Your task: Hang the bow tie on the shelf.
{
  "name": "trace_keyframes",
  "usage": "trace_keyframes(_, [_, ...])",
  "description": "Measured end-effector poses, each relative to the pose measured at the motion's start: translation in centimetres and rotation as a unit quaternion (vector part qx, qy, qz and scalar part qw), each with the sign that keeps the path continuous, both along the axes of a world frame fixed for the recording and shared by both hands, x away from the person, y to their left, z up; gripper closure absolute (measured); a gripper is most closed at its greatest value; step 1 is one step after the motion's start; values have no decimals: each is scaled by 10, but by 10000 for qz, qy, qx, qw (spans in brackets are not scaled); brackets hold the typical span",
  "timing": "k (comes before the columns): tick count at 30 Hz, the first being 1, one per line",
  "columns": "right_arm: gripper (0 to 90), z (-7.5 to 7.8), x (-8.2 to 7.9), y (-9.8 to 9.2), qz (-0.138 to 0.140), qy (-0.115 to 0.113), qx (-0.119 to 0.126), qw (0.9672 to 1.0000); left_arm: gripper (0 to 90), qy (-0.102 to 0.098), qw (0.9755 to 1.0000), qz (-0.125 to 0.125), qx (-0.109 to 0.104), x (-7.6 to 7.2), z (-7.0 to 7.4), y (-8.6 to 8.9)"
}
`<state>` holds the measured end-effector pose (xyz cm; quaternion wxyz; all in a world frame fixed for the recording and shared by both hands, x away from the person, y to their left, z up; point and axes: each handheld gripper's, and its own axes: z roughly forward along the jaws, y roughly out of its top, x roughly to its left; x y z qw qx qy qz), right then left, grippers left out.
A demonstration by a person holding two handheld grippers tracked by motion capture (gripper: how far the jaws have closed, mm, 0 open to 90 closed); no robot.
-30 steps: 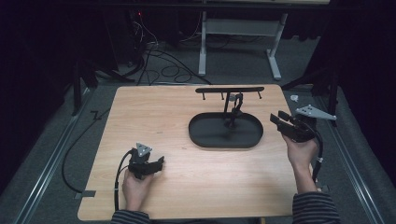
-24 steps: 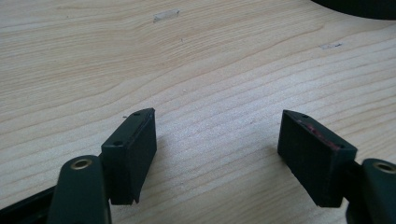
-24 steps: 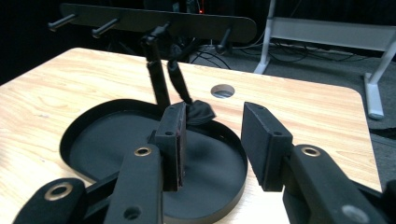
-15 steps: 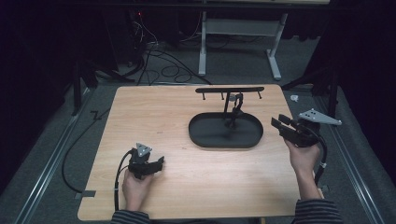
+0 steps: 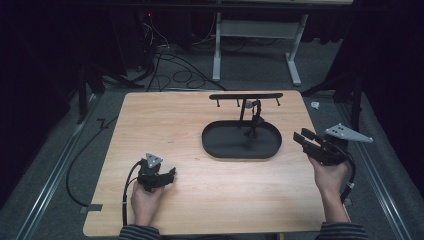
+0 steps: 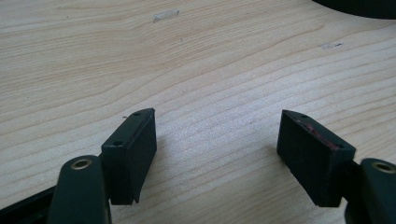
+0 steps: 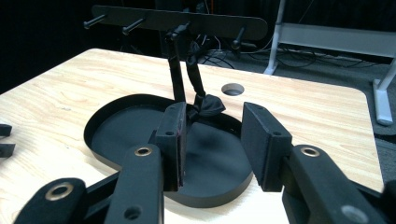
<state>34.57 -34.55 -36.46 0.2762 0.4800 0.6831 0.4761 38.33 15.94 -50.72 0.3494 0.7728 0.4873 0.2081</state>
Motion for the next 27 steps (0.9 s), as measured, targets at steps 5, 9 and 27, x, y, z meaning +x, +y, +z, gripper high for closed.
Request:
trace_keyframes(5, [624, -1, -8, -2, 24, -3, 34, 10000, 290, -1, 10000, 1, 3, 0, 0, 0])
trace_keyframes(9, [624, -3, -13, -2, 50, -22, 30, 10000, 290, -2, 10000, 2, 2, 0, 0, 0])
trace_keyframes(27, [625, -12, -31, -2, 116, 17, 110, 9999, 289, -2, 10000, 2, 3, 0, 0, 0])
